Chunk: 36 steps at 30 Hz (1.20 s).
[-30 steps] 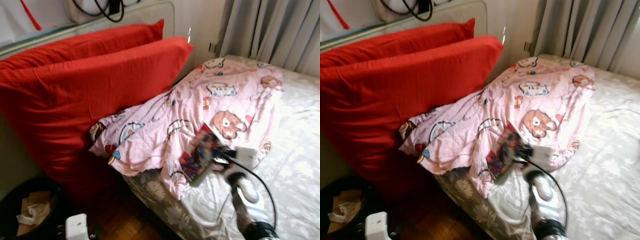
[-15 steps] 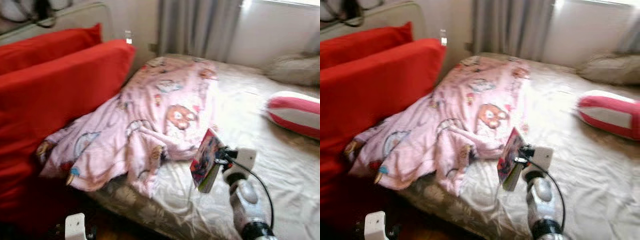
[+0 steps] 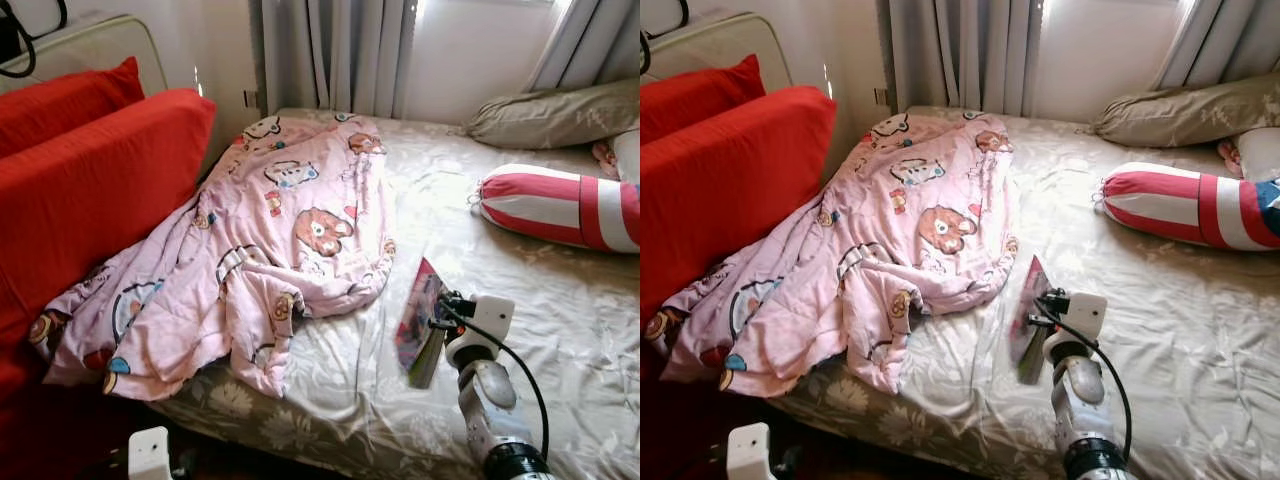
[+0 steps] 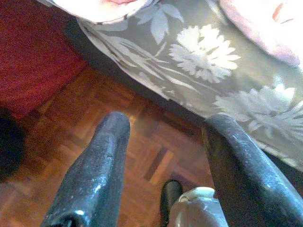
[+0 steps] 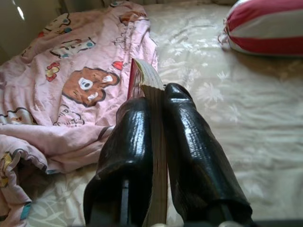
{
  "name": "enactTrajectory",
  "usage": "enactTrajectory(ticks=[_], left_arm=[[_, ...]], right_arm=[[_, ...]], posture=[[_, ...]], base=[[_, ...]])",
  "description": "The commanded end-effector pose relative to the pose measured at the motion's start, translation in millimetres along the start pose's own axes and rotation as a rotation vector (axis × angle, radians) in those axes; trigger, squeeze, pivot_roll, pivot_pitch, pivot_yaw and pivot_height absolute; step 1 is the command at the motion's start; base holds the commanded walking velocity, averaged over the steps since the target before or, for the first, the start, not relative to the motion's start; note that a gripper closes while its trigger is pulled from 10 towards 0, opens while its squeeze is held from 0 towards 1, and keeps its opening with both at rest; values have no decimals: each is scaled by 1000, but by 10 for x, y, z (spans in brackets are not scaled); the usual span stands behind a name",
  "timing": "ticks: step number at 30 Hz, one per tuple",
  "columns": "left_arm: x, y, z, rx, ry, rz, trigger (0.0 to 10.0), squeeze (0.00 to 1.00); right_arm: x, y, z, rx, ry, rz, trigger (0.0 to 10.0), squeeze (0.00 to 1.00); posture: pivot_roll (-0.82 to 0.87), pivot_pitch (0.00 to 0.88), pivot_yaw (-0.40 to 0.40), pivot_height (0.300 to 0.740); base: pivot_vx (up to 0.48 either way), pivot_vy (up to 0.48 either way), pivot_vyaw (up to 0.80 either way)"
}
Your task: Clean up the room
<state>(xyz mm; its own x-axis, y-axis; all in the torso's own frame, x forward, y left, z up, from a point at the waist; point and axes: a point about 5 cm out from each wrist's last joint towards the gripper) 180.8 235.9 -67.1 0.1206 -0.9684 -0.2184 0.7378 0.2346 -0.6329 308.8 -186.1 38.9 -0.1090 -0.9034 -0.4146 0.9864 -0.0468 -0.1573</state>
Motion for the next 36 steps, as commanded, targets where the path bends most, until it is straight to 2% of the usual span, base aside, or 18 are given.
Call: enactTrajectory(ticks=[1, 7, 36], left_arm=[[-52, -17, -58, -26, 9, 14, 10000, 0], [-54, -16, -56, -26, 9, 16, 10000, 0], [-70, 0, -7, -6, 8, 20, 10000, 0]], right_arm=[[-88, 69, 103, 42, 39, 24, 10000, 0], [-86, 68, 117, 51, 25, 26, 10000, 0], [-87, 69, 111, 55, 20, 29, 10000, 0]], posture=[[92, 0, -27, 711], [87, 0, -25, 711], [87, 0, -19, 711]], base=[[0, -326, -769], [0, -326, -660], [0, -344, 0]])
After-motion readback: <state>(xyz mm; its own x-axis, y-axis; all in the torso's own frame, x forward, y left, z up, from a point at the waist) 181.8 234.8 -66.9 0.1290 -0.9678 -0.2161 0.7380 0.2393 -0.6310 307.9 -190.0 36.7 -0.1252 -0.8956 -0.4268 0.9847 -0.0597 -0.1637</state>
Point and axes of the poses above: a point about 5 cm out from each wrist's last joint towards the gripper, its own y axis pointing out of the wrist towards the gripper, its own z axis along the axis of the wrist's last joint, x = y × z, and after that the axes turned 14 degrees about y, right-handed
